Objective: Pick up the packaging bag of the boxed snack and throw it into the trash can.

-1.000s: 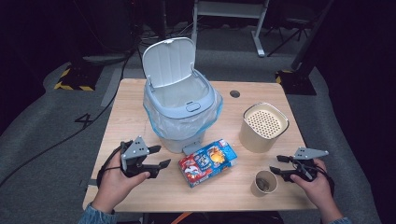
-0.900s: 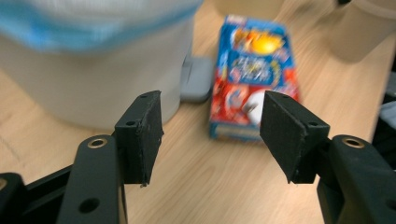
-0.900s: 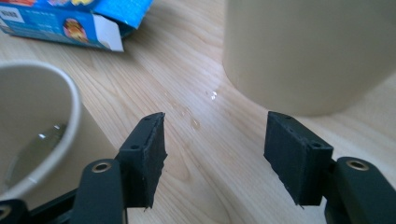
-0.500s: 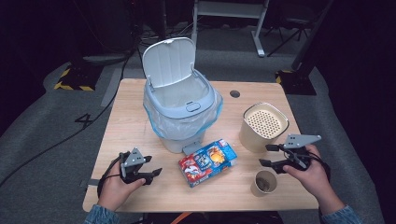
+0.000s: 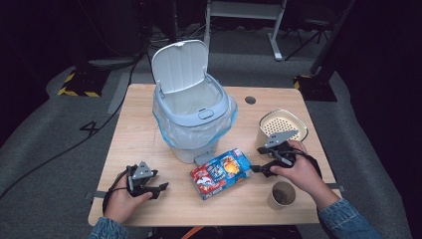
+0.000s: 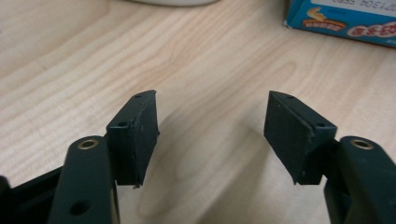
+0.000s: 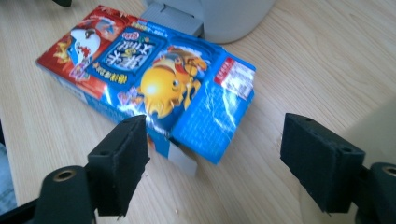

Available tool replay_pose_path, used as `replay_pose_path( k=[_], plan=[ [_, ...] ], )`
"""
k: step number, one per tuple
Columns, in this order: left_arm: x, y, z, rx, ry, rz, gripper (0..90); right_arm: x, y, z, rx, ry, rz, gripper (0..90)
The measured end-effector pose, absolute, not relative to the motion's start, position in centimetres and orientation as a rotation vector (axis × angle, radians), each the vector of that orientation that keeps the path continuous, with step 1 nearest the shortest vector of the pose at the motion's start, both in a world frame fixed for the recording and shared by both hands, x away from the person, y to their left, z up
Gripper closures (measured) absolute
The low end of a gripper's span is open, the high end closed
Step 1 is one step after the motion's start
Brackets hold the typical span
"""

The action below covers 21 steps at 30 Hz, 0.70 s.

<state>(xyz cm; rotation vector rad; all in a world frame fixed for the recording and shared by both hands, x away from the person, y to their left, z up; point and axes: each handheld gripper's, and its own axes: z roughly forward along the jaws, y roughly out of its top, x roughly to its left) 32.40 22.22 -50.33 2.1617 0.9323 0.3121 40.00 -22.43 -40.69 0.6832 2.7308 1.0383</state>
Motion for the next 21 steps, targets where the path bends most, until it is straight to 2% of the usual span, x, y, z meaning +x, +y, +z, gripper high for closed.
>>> replay_pose_path(
  k=[11,14,21],
  plan=[
    [32.5,22.3,-50.3,2.16,0.938,0.311,35.7,41.8,-18.9,-42.2,0.753,2.82,0.906,20.7],
    [32.6,22.4,-50.3,2.15,0.944,0.299,36.0,42.3,-18.5,-42.9,0.788,2.827,0.895,17.4],
    [32.4,22.6,-50.3,2.149,0.951,0.303,36.3,43.1,-17.8,-43.9,0.79,2.884,0.86,18.3]
  ],
)
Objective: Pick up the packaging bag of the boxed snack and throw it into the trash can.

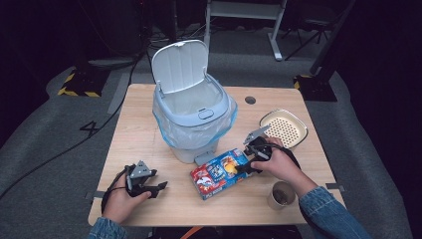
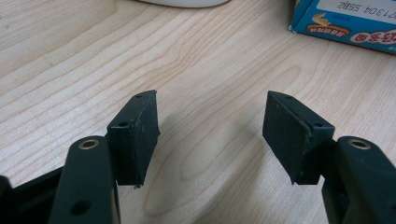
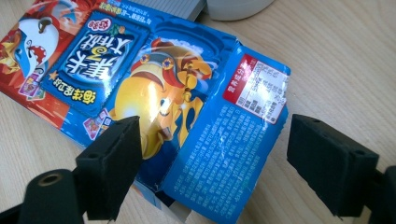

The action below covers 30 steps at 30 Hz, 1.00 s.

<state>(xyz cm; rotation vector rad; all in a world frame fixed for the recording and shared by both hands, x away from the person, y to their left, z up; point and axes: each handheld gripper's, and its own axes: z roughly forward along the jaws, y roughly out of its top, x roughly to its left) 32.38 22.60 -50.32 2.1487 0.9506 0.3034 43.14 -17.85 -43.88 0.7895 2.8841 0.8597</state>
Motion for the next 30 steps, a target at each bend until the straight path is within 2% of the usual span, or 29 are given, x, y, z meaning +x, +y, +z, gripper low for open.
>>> replay_pose_path(
  k=[7,16,19,20,21,22,24,28,30],
  plan=[
    [32.1,22.8,-50.3,2.15,0.954,0.313,36.4,43.7,-17.5,-44.8,0.803,2.929,0.8,15.4],
    [32.0,22.8,-50.3,2.148,0.956,0.313,36.4,43.7,-17.6,-45.5,0.836,2.975,0.845,16.0],
    [32.0,22.9,-50.3,2.145,0.957,0.31,36.4,43.5,-17.8,-45.2,0.857,2.979,0.868,27.6],
    [32.1,22.9,-50.3,2.146,0.957,0.311,36.4,43.3,-17.9,-45.0,0.848,2.972,0.86,34.2],
    [32.1,22.9,-50.3,2.147,0.957,0.311,36.4,43.2,-18.0,-44.7,0.825,2.963,0.854,45.7],
    [32.1,22.9,-50.3,2.145,0.958,0.313,36.4,43.1,-18.1,-44.3,0.82,2.961,0.869,47.5],
    [32.1,22.9,-50.3,2.146,0.958,0.314,36.4,42.8,-18.3,-43.6,0.808,2.949,0.877,63.1],
    [32.1,22.9,-50.3,2.147,0.958,0.315,36.4,42.4,-18.7,-42.5,0.78,2.94,0.987,82.1],
    [32.1,22.8,-50.3,2.147,0.957,0.316,36.4,42.1,-18.7,-42.1,0.78,2.957,1.047,87.3]
  ],
)
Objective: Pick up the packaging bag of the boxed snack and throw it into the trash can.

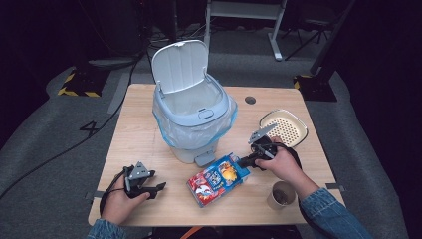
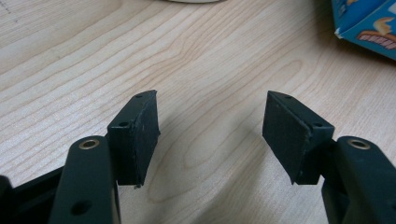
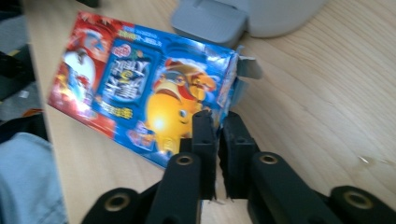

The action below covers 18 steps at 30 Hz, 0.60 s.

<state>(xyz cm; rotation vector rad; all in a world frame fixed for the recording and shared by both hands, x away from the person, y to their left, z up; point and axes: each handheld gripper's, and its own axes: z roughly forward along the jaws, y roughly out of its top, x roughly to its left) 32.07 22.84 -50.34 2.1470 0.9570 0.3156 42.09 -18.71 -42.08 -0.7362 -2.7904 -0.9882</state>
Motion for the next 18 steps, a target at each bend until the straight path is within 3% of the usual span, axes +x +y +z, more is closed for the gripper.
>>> replay_pose_path(
  k=[9,18],
  plan=[
    [32.1,22.9,-50.3,2.145,0.959,0.314,36.6,40.8,-18.4,-41.3,-0.687,-2.787,-1.034,90.0],
    [32.1,22.9,-50.3,2.138,0.969,0.306,36.8,38.2,-18.9,-37.5,-0.538,-2.804,-1.216,90.0]
  ],
)
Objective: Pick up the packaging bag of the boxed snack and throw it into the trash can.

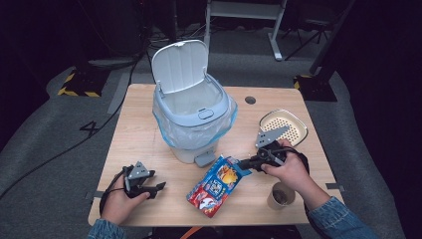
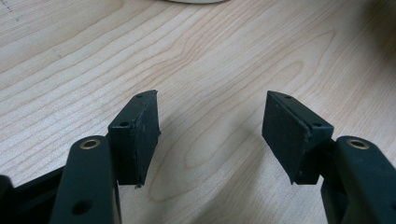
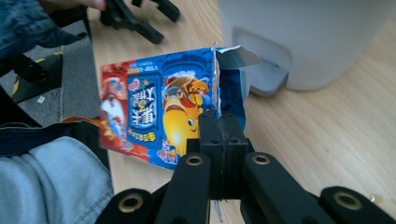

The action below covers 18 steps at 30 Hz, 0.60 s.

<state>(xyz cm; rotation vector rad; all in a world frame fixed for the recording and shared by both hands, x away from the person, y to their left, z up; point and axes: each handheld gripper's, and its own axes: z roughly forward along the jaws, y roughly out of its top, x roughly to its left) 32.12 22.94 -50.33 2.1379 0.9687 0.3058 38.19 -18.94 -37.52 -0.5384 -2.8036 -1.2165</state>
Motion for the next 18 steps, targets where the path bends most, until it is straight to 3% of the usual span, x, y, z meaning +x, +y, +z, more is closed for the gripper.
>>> replay_pose_path(
  k=[18],
  plan=[
    [32.1,22.8,-50.4,2.147,0.957,0.314,34.9,35.4,-21.0,-31.8,-0.419,-2.844,-1.445,90.0]
  ],
)
